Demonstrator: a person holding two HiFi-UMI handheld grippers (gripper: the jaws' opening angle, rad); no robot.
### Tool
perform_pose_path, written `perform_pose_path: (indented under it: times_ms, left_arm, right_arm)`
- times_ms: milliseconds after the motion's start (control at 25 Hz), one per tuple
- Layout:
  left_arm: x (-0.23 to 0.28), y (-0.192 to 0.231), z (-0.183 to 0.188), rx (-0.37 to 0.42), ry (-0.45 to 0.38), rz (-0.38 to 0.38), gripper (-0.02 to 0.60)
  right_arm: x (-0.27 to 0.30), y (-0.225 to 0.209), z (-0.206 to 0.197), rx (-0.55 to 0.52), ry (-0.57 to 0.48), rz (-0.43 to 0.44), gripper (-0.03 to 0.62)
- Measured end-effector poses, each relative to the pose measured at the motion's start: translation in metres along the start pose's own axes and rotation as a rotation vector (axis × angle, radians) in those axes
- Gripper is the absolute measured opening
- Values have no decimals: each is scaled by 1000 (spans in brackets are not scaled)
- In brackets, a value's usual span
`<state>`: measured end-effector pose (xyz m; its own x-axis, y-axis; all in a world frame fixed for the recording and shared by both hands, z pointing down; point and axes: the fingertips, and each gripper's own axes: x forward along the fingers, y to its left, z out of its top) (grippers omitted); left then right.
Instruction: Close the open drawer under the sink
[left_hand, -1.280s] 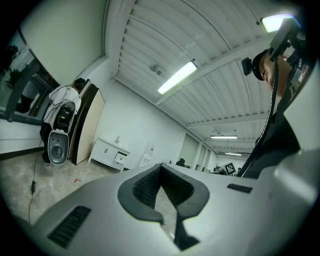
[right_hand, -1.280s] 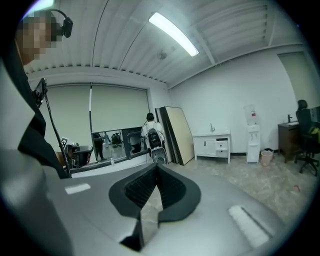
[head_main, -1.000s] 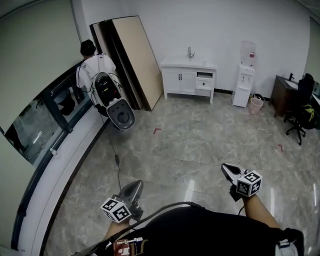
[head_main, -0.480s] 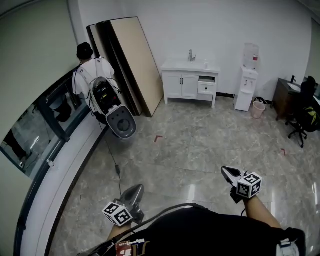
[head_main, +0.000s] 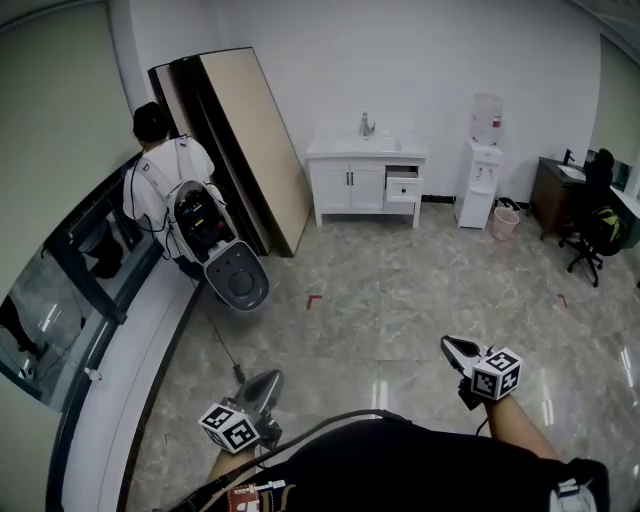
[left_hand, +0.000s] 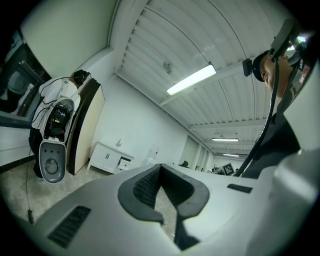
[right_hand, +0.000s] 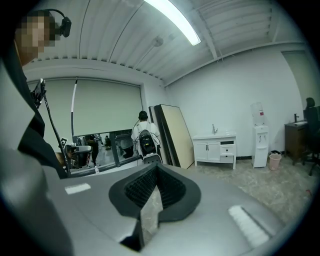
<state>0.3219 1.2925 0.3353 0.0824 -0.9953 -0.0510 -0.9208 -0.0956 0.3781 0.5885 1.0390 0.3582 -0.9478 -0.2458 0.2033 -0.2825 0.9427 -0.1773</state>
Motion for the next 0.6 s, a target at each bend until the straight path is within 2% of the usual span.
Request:
perform_pose_path:
  times_ms: [120,320,600]
  left_arm:
    - [3,31,8,-6,1,3,-2]
    - [13,69,9,-29,-1,28,-2]
    - [56,108,11,-40,-13,98,-2]
  right_arm:
    - [26,4,2,7,11,-8,2]
    - [64,-13,2,15,33,-7,2]
    - [134,-58,17,18,30,73,2]
